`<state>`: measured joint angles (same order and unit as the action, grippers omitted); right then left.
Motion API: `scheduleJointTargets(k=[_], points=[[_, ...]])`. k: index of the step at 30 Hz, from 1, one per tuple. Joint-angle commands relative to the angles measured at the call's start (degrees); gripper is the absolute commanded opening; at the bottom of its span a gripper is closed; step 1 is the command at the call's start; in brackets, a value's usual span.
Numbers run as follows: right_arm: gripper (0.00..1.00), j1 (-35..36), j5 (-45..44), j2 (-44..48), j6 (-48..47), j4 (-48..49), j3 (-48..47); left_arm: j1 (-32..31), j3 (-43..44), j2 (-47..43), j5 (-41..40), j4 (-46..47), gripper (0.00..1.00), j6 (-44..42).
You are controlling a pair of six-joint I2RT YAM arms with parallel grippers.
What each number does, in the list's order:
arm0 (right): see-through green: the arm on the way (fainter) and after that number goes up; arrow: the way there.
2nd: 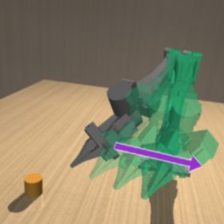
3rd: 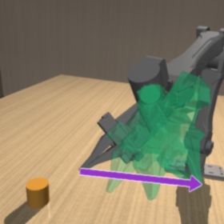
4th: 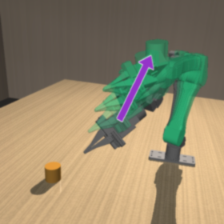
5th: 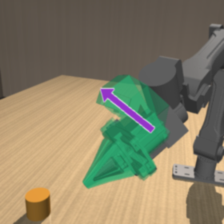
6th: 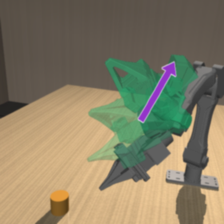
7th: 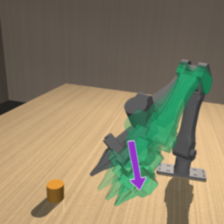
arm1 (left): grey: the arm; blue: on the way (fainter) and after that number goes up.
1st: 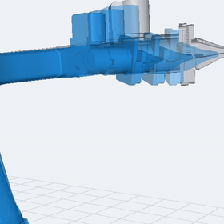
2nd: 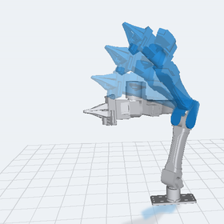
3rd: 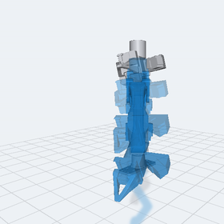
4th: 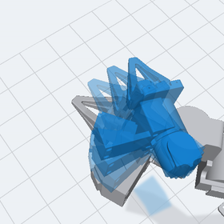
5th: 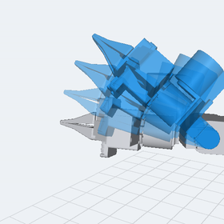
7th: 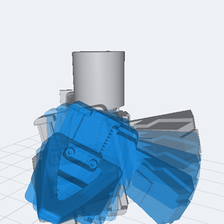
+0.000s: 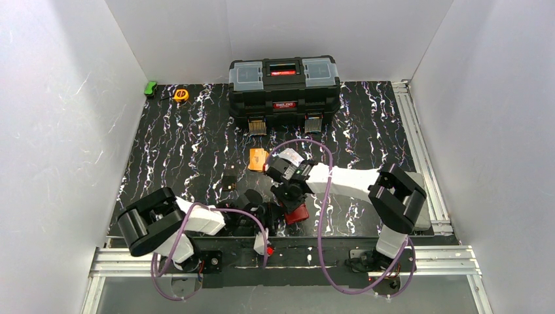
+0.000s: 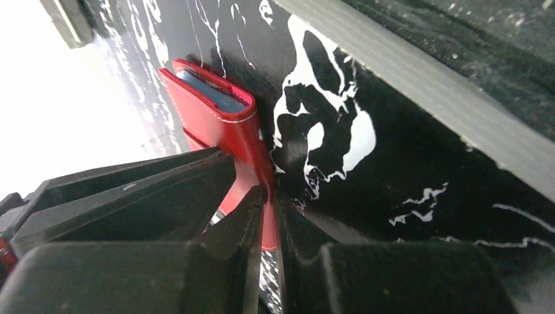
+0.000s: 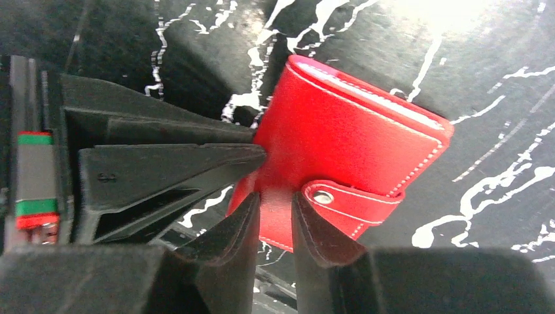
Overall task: Put the credit cards into the card holder
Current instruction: Close the card holder at the center of the board, then reset both arms
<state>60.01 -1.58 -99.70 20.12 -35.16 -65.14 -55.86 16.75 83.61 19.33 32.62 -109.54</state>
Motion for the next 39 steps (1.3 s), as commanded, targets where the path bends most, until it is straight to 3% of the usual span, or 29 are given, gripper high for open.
scheduleJointTargets(k=[1,8,13,15,18,19,20,21,22,27,31,34,37,39], points=[[0.32,-0.7,7.3,1.0,-0.9,3.6,0.4,0.1,3.7,-5.3,-7.7,-23.0,0.14,9.5],[0.35,-2.3,9.7,3.6,-1.6,3.5,-0.4,0.7,15.6,-22.3,-12.7,-54.5,0.26,23.1],[0.38,-2.3,9.4,6.2,-1.5,1.5,-2.0,1.2,19.6,-31.7,-16.5,-65.8,0.39,31.9],[0.41,-2.4,9.5,7.1,-1.3,0.4,-3.0,1.8,22.2,-33.9,-18.1,-69.0,0.57,36.1],[0.47,-2.4,9.1,8.4,-1.3,-2.0,-6.5,5.4,29.1,-34.3,-20.6,-71.7,0.74,44.0],[0.56,-2.4,8.4,8.8,-1.5,-2.9,-8.0,7.7,31.8,-33.7,-20.4,-72.1,0.84,47.3],[0.72,-2.4,7.6,9.4,-1.7,-4.3,-10.3,10.0,35.8,-32.4,-20.1,-72.2,0.96,50.7],[0.92,-2.5,6.8,9.9,-2.1,-5.2,-12.1,12.8,38.6,-31.3,-20.1,-72.0,0.98,54.2],[0.98,-2.5,5.6,10.5,-2.3,-6.2,-13.7,15.6,41.0,-30.1,-20.2,-71.2,0.98,58.1],[0.98,-7.0,2.1,15.9,-2.4,-6.9,-17.1,31.1,52.2,-23.0,-17.0,-70.5,0.98,78.4],[0.98,-18.8,0.6,23.0,-2.1,-5.7,-14.0,43.7,57.2,-16.4,-13.7,-70.6,0.98,93.0],[0.99,-31.5,0.5,28.2,-0.7,-2.4,-8.8,51.2,55.5,-13.4,-10.1,-67.4,0.98,97.3],[0.98,-43.2,-7.4,31.5,2.0,1.8,-2.6,55.7,49.8,-12.7,-7.3,-59.6,0.98,100.1],[0.98,-48.6,-10.4,33.2,-1.2,8.4,3.4,58.5,44.8,-12.4,-6.4,-54.2,0.98,101.3]])
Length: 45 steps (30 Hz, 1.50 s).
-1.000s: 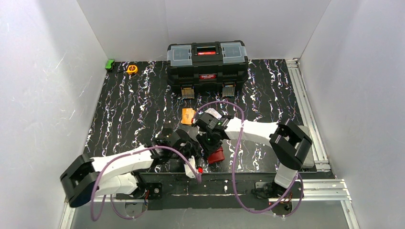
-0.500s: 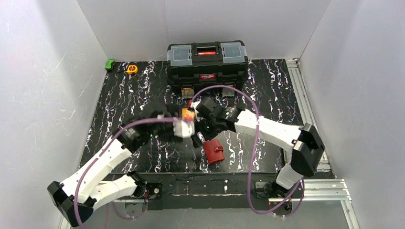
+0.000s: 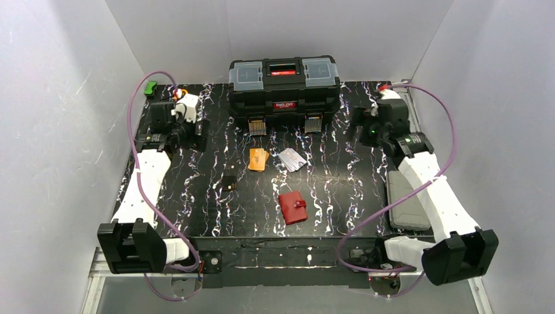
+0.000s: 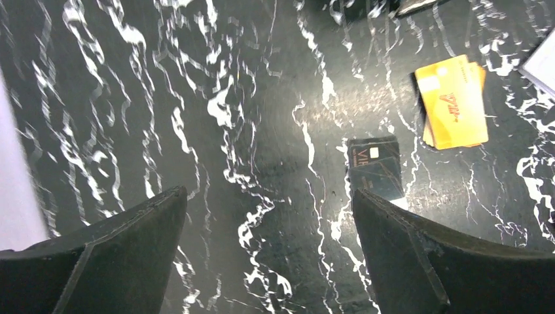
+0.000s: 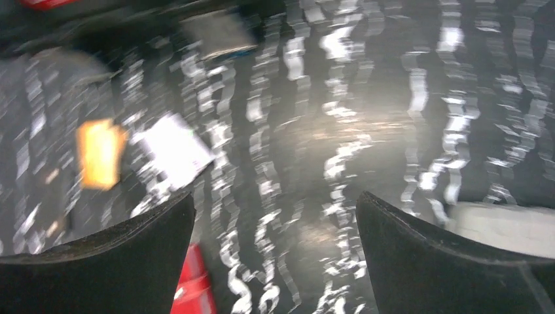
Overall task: Put the credit cards into the card holder
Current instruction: Reset both arms
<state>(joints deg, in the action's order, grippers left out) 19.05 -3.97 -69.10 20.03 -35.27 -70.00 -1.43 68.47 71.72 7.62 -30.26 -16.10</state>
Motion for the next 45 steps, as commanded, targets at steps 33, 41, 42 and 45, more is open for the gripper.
scheduleJointTargets(k=[33,41,42,45], points=[[0.98,-17.2,-10.6,-2.3,-8.2,64.6,44.8,4.7,-52.6,12.5,9.2,88.8,0.98,13.0],[0.98,-18.5,-13.8,-5.0,-12.2,78.7,48.8,4.7,-52.5,12.9,7.7,89.5,0.98,13.9],[0.98,-18.5,-13.5,-4.8,-12.5,80.7,50.5,4.7,-52.6,13.0,7.7,89.6,0.98,13.9],[0.98,-17.8,-14.3,-3.1,-13.8,89.3,56.3,4.8,-52.6,13.1,7.7,89.8,0.98,14.0]])
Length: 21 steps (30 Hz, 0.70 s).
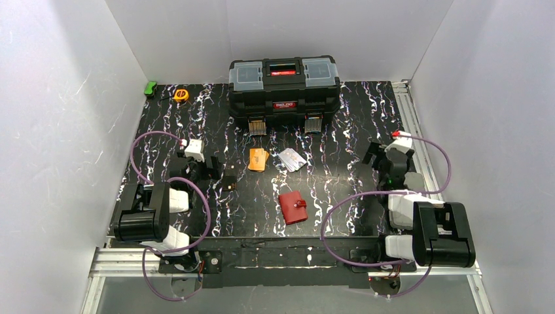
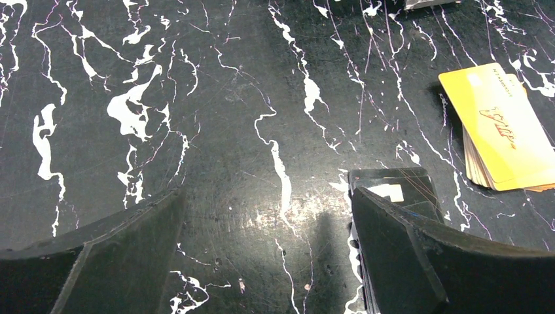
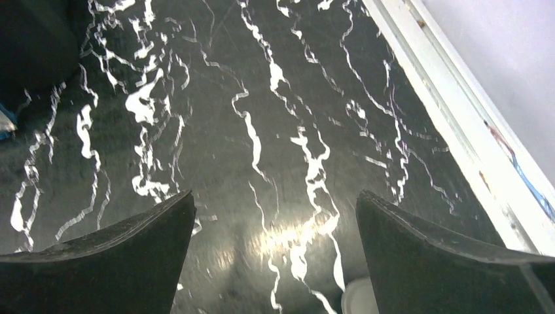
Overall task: Put the credit cards into the card holder
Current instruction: Reset both arms
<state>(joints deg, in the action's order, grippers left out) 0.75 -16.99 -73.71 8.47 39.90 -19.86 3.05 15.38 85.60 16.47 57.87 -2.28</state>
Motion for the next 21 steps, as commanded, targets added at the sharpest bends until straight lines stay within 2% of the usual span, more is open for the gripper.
scheduleJointTargets(k=[1,3,4,6,9,10,21], points=[[0.98,2.3,-1.3,1.6,-3.6,19.8,9.7,0.2,0.6,-0.9,-1.2,1.5,0.98,0.1],[0.98,5.7,-2.2,-2.6,-7.7,42.9,20.1,0.2,0.6,-0.6,-1.2,2.0,0.98,0.3],[0.98,6.8,-3.1,-6.4,-8.2,51.1,21.9,0.2,0.7,-0.7,-1.2,1.5,0.98,0.2],[0.98,7.7,-2.7,-3.1,-10.1,39.7,17.4,0.2,0.7,-0.6,-1.2,1.7,0.98,0.3],[0.98,2.9,-1.9,-2.6,-4.4,19.3,6.6,0.2,0.6,-0.8,-1.3,1.7,0.98,0.3],[0.98,0.6,1.8,-2.4,-3.1,16.4,5.2,0.2,0.6,-0.7,-1.3,1.8,0.98,0.3],[0.98,-0.2,3.1,-2.1,-2.3,16.9,5.5,0.2,0.9,-0.6,-1.2,1.3,0.98,0.4]])
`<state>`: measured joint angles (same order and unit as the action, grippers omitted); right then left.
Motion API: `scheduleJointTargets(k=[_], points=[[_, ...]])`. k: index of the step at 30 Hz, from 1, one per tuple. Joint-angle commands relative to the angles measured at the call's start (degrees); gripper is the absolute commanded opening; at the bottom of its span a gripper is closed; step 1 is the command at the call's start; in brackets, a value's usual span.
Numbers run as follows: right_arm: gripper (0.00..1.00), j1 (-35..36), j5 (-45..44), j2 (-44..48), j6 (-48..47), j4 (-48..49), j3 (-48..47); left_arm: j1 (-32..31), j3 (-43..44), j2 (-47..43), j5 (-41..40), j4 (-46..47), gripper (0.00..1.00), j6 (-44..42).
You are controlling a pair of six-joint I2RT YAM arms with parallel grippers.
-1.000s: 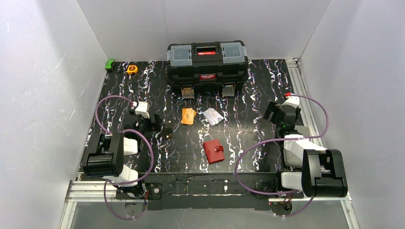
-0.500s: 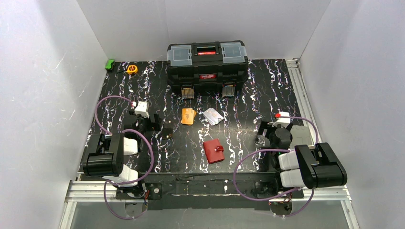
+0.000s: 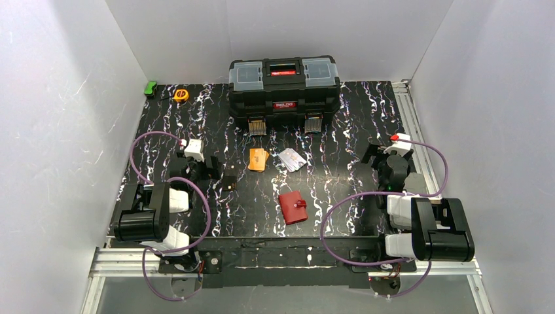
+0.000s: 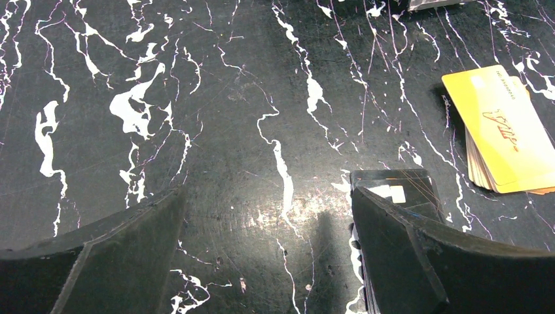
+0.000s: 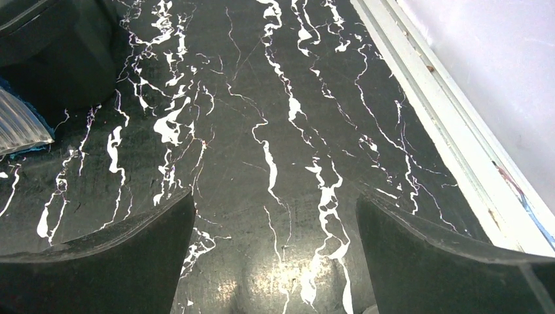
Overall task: Put the credit cards into the card holder
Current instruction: Reset both arms
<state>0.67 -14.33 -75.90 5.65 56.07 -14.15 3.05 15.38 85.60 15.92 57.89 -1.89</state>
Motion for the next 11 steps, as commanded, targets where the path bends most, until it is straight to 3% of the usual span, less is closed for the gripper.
scheduleJointTargets(k=[1,11], points=[[0.98,-0.1,0.5,0.1,0.5,0.7,-0.2,0.3,0.9,-0.6,-0.7,1.3,0.98,0.0],[0.98,-0.1,0.5,0.1,0.4,0.7,-0.2,0.2,0.9,-0.7,-0.7,1.4,0.98,-0.1]])
